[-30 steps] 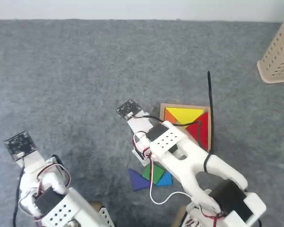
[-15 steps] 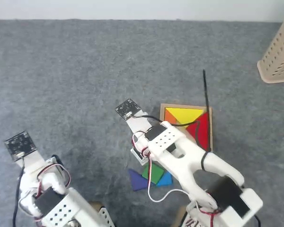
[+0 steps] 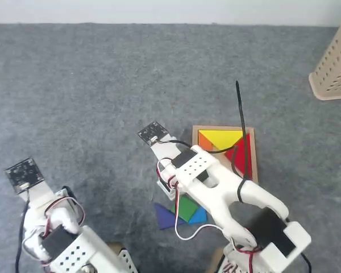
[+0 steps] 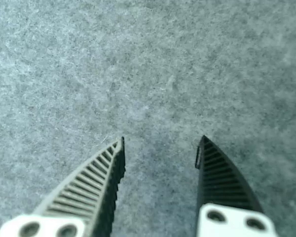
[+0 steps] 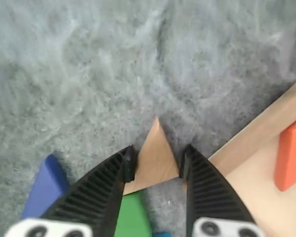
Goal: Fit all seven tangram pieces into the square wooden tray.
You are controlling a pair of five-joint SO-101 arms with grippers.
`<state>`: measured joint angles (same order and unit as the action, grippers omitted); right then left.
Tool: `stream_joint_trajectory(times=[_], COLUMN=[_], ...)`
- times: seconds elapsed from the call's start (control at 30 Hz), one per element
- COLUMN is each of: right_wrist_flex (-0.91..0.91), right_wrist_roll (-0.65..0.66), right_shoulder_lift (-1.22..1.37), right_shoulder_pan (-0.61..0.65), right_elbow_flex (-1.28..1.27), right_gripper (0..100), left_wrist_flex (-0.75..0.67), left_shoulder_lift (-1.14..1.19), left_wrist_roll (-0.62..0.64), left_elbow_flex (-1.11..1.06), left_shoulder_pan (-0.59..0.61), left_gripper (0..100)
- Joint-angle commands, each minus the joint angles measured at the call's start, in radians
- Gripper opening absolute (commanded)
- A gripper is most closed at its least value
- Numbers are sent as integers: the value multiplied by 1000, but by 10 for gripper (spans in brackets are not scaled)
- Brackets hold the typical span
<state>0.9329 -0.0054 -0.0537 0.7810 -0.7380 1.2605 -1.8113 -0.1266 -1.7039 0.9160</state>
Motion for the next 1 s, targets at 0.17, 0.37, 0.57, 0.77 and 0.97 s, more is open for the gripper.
stream_joint_trajectory(times=[0.17, 0.37, 0.57, 0.77, 0.97], right_wrist_flex=[93, 93, 93, 84, 88], right_wrist_roll=[28, 31, 35, 37, 66], right_shoulder_lift=[-41, -35, -35, 5, 22], right_shoulder_pan=[-2, -2, -1, -1, -2], right_elbow_flex=[49, 49, 46, 52, 83], right_gripper=[167, 203, 202, 28, 7], left_wrist_flex=[3, 3, 3, 3, 3], left_shoulder_lift=[-11, -11, -11, -11, -11], left_wrist_roll=[9, 9, 9, 9, 9], left_elbow_flex=[19, 19, 19, 19, 19], left_shoulder_pan=[-2, -2, -2, -2, -2], left_gripper=[225, 225, 225, 225, 225])
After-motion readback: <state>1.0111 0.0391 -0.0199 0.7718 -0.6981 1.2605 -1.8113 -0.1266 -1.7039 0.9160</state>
